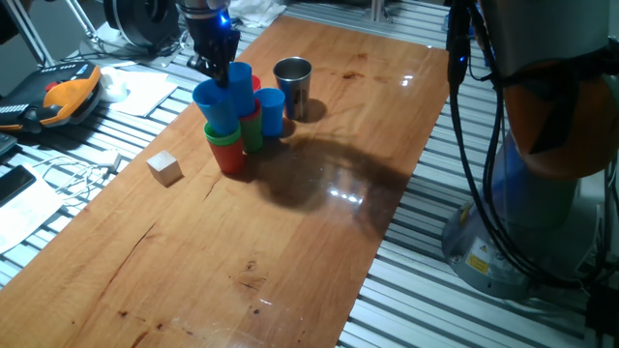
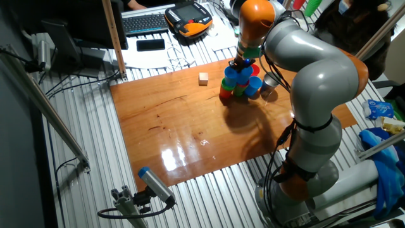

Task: Stack the cups

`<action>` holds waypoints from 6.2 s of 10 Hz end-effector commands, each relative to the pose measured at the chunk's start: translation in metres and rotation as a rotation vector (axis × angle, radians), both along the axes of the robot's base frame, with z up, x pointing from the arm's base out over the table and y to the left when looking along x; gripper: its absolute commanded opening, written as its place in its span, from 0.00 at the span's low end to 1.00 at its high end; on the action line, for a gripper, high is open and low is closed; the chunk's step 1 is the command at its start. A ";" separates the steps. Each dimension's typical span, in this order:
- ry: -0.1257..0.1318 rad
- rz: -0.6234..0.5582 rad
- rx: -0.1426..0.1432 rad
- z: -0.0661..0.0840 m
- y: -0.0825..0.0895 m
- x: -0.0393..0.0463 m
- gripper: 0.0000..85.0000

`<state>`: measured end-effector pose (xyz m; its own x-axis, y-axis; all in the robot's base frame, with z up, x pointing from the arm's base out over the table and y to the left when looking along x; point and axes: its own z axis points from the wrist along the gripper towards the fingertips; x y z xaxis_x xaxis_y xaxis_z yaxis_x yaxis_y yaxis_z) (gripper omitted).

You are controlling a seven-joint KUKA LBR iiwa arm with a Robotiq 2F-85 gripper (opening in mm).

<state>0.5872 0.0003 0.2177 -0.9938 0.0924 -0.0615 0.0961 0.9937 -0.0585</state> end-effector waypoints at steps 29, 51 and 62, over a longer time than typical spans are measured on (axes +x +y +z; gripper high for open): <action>0.167 -0.472 0.141 0.010 -0.045 0.0328 0.00; 0.105 -0.485 0.022 -0.081 -0.095 0.0668 0.40; 0.083 -0.445 0.021 -0.120 -0.103 0.0705 0.20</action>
<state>0.6576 -0.1025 0.0978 -0.8605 0.5090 0.0242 0.5068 0.8598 -0.0633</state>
